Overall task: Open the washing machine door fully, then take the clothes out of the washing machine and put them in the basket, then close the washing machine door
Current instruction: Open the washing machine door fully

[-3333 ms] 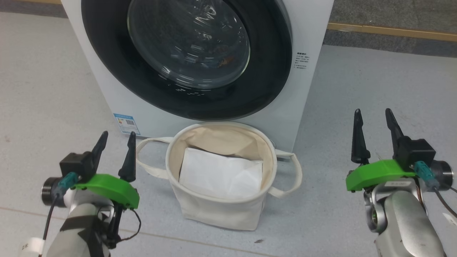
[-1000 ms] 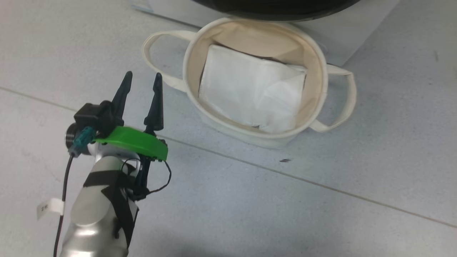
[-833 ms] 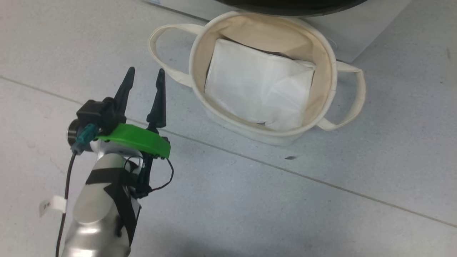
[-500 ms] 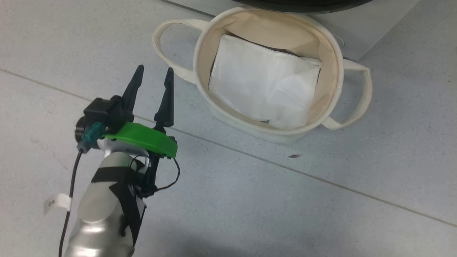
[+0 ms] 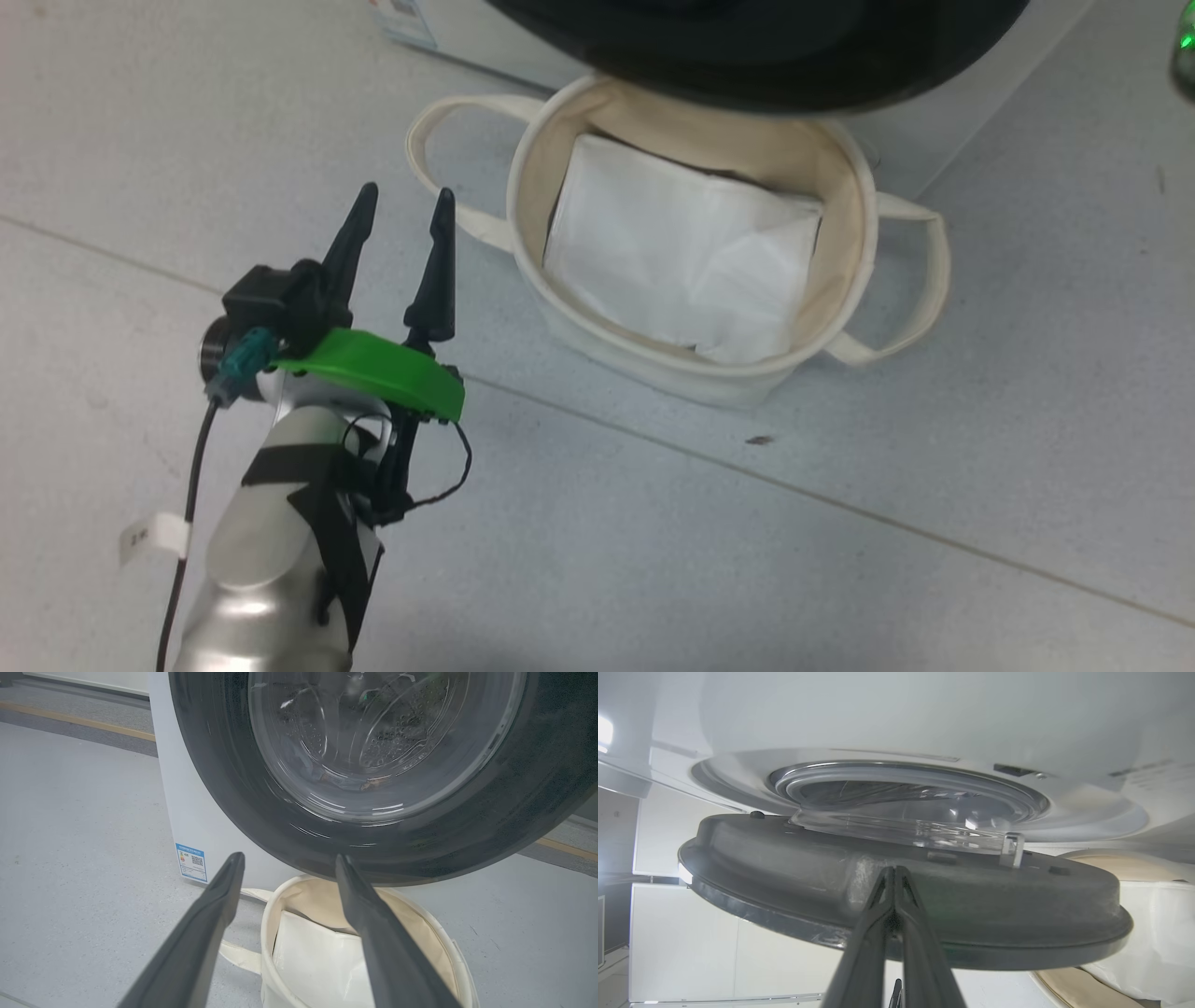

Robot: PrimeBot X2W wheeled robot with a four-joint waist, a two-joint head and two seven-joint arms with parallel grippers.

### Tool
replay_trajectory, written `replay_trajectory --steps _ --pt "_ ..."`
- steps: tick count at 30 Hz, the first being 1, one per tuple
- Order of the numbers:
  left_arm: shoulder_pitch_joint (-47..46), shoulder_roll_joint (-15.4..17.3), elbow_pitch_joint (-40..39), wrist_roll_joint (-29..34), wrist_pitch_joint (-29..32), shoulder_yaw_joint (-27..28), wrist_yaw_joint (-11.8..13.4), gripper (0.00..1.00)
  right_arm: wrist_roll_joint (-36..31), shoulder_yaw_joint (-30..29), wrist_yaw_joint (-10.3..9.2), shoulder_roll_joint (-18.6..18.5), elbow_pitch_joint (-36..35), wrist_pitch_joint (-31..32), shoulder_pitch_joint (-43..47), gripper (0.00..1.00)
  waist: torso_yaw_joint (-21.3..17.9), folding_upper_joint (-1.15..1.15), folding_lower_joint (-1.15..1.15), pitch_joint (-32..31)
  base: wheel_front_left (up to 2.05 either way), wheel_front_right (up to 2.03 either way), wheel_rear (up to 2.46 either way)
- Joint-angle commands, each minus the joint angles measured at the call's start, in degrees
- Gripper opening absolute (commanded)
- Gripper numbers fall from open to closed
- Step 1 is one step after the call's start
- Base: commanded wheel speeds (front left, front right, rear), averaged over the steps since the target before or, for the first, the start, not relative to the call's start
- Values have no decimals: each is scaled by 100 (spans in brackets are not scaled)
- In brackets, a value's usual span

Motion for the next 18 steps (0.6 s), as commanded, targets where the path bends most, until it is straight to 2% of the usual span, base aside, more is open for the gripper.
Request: replay_trajectory --steps 1,18 --pt "73 122 -132 46 -69 174 21 100 47 259 31 398 -263 168 46 0 -41 0 0 -108 0 0 0" --pt "551 122 252 267 -69 424 -129 100 204 921 31 1077 -1413 471 1783 0 -122 0 0 -1160 0 0 0"
